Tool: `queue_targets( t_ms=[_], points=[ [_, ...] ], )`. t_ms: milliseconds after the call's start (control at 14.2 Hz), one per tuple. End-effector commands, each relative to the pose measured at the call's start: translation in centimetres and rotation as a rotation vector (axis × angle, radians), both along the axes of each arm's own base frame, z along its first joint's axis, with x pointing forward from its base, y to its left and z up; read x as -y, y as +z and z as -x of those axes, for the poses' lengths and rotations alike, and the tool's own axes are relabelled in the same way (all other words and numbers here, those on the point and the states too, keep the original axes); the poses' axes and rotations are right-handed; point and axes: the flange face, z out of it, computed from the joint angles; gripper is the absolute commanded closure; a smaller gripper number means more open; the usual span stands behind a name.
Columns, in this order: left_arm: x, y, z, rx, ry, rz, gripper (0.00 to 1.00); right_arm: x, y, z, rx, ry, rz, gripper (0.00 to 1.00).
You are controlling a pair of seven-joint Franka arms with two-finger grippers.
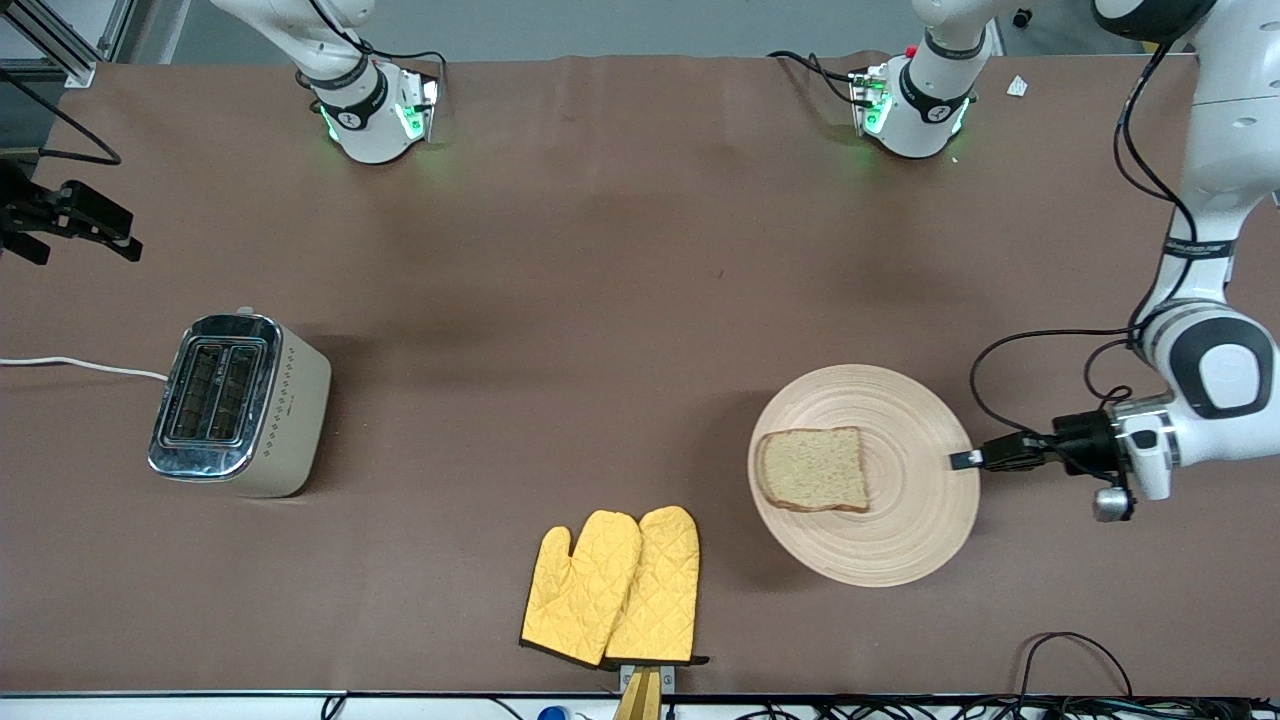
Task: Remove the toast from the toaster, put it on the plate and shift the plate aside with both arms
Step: 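Slide the plate with the left gripper away from the toaster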
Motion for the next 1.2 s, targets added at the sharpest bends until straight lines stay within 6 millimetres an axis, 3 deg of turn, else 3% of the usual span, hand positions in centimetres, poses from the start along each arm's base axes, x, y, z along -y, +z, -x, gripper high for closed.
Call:
queue_targets(
  t_ms=[0,282,493,775,915,1127],
  points=[
    [-3.5,-1.0,1.0,0.030,-0.037,0.012,1.00,0.1,0.4,-0.1,-0.002,0.009,0.014,0.00],
    [-9.9,-3.6,3.6,0.028,-0.043,0.020,1.00,0.0,0.3,-0.1,-0.005,0.011,0.014,0.00],
    [-13.3,-8.1,5.7,0.040,-0.061,0.028,0.99,-0.2,0.3,0.0,-0.007,0.012,0.014,0.00],
    [-15.6,-9.7,7.1,0.009,-0.056,0.002,0.98,-0.1,0.4,-0.1,-0.004,0.011,0.014,0.00],
    [-15.5,-11.6,7.7,-0.023,-0.067,0.007,0.98,-0.1,0.4,-0.1,-0.004,0.011,0.014,0.00],
    [-15.3,-12.3,8.0,-0.072,-0.071,-0.007,0.92,-0.2,0.3,-0.1,-0.005,0.014,0.014,0.00]
  ],
)
